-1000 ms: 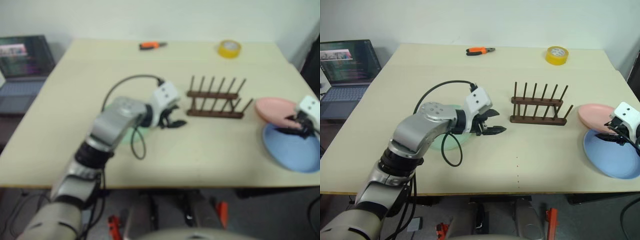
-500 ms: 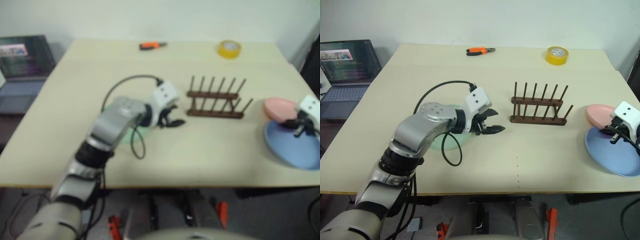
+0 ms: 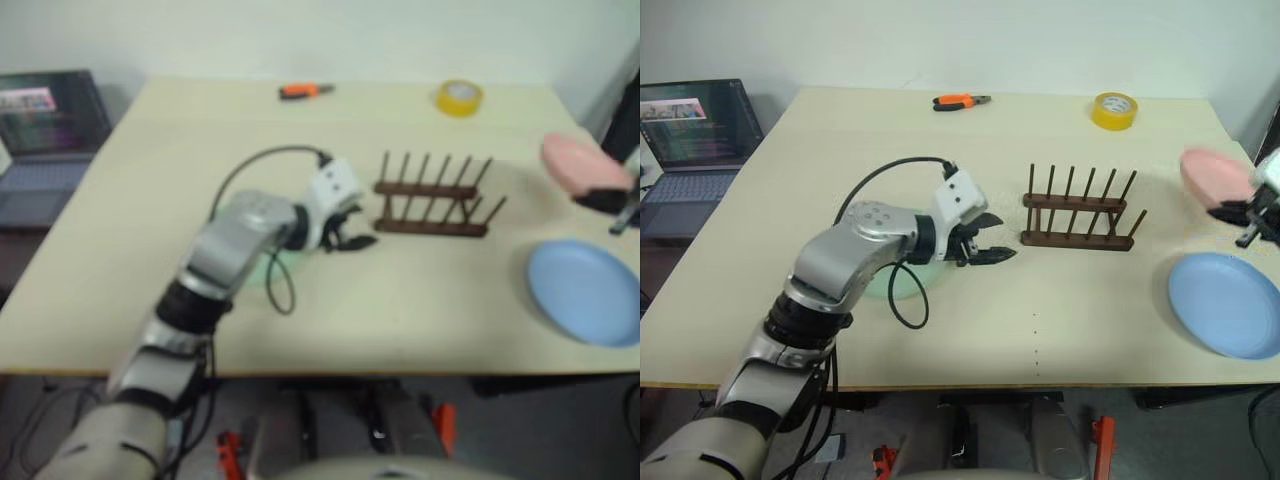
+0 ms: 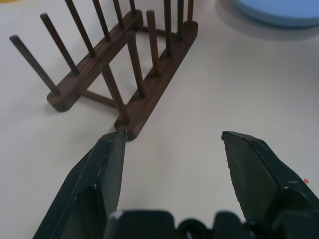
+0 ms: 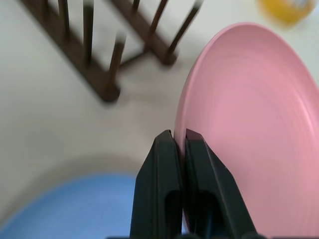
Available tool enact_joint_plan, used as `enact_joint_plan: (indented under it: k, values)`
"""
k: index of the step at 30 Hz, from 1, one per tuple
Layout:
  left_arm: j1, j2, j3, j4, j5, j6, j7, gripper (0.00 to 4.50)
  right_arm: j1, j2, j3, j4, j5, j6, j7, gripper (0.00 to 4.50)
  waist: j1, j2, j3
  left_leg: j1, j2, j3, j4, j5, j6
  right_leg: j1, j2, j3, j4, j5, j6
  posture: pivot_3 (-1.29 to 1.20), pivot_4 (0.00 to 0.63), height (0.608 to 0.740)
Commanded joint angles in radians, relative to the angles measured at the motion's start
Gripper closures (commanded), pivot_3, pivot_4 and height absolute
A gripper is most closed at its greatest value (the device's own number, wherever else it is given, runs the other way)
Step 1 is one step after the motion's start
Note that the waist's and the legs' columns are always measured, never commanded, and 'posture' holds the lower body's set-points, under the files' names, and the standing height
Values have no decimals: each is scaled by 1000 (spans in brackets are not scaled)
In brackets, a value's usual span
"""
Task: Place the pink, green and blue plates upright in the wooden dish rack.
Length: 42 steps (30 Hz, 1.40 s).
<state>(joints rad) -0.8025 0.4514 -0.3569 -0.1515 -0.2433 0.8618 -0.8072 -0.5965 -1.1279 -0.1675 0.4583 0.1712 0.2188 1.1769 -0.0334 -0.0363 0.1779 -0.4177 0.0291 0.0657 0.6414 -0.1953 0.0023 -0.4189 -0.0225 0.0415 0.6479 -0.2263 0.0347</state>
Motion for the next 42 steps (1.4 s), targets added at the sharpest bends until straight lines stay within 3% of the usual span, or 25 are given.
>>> enact_joint_plan:
  k: [1,10,22,32,42]
  values:
    - [-36,-16,32,-15,-8,-27,-1,1142,-44,-13,-90,-121,89,52,-14,4482,0,0,0,0,0,0,0,0,0,0,0,0,0,0,0,0,150,740]
    - [-93,-54,74,6,13,-33,76,1142,-172,178,-238,-245,352,266,-181,4482,2,0,0,-1,0,-1,0,0,0,0,0,-1,0,2,4,0,150,740]
    - [-123,-83,130,14,15,-20,171,1142,-164,400,-382,-349,657,527,-436,4482,3,0,0,-5,0,-3,0,0,0,-1,0,-2,-1,3,5,0,150,740]
    - [-114,-70,121,4,22,2,178,1142,-102,505,-393,-398,770,609,-554,4482,1,0,0,-5,1,-3,0,0,0,-1,0,-2,-1,4,6,0,150,740]
    - [-107,-47,122,-13,28,30,185,1142,-47,544,-385,-381,786,591,-573,4482,1,1,0,-6,1,-3,0,0,0,-2,0,-2,-1,4,6,0,150,740]
